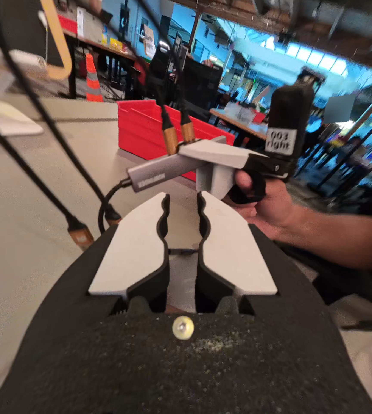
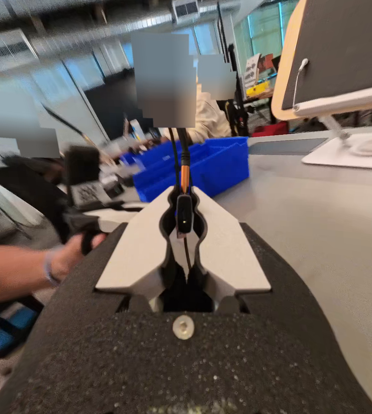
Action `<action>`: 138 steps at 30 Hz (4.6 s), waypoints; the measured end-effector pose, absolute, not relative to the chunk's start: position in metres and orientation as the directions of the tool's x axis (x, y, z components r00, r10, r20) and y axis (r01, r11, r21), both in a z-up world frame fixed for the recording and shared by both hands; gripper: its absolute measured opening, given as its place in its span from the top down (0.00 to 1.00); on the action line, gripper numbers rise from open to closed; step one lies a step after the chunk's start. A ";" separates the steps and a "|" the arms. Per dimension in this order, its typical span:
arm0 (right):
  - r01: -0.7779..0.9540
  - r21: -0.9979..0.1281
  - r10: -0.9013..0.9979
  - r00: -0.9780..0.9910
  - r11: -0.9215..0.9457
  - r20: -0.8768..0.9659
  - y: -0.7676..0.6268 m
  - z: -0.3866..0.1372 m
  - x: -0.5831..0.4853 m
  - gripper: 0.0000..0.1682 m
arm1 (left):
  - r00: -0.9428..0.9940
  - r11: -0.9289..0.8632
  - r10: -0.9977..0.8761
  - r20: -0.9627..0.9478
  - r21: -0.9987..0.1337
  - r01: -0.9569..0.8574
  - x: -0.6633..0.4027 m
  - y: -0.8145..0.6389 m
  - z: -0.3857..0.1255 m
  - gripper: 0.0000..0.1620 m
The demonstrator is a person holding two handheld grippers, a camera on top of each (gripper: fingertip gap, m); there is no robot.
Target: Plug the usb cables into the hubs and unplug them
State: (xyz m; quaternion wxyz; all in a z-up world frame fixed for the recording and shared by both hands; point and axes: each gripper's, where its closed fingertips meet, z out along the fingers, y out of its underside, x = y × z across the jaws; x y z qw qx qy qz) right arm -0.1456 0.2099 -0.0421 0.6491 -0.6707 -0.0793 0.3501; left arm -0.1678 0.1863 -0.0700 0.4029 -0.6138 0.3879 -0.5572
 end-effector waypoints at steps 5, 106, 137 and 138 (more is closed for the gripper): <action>-0.604 -0.778 0.607 0.556 -0.174 -0.568 0.204 -0.027 -0.153 0.96 | -0.112 -0.676 -0.737 0.667 -0.727 0.123 -0.164 0.191 -0.056 0.87; 0.497 -0.835 0.615 0.588 0.237 0.525 0.183 -0.050 -0.166 0.89 | -0.319 -0.640 -0.416 0.852 -0.523 -0.563 -0.168 0.185 -0.047 0.95; 0.030 -0.963 0.721 0.669 -0.269 -0.180 0.202 -0.076 -0.134 0.97 | -0.580 -0.353 -0.681 0.448 -0.894 -0.276 -0.131 0.193 -0.081 0.94; 0.014 -0.960 0.718 0.667 -0.280 -0.200 0.203 -0.076 -0.135 0.97 | -0.584 -0.349 -0.685 0.435 -0.900 -0.260 -0.132 0.193 -0.081 0.94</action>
